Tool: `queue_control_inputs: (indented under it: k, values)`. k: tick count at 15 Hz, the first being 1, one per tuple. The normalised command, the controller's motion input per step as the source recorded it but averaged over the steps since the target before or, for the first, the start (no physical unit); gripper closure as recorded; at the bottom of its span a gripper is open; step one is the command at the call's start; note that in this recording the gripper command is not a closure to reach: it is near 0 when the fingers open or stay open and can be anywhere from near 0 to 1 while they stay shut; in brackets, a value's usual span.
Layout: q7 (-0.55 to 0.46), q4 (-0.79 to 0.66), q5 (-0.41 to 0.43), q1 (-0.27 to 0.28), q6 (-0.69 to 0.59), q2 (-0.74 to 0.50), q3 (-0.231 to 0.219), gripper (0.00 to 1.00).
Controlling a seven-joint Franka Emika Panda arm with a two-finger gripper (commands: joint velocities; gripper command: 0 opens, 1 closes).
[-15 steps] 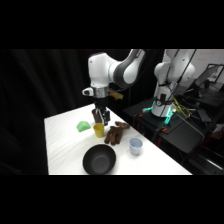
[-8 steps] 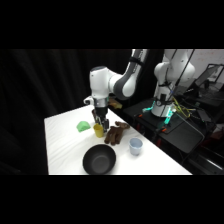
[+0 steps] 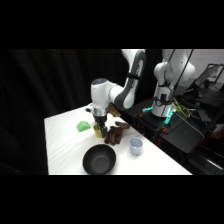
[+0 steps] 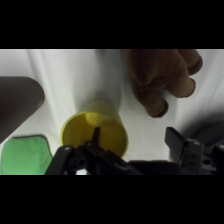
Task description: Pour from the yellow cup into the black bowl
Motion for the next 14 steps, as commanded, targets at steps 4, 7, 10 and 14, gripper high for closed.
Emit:
queue_control_inputs:
  k: [4, 7, 10, 14]
  values:
    - [0.18, 0.1, -0.135, 0.154, 0.08, 0.08, -0.152, 1.0]
    - [0.15, 0.08, -0.127, 0.124, 0.02, 0.0, -0.131, 1.0]
    - [0.14, 0.06, -0.14, 0.104, 0.02, -0.01, -0.119, 0.31]
    - [0.17, -0.04, -0.187, 0.14, -0.06, -0.14, -0.144, 0.12]
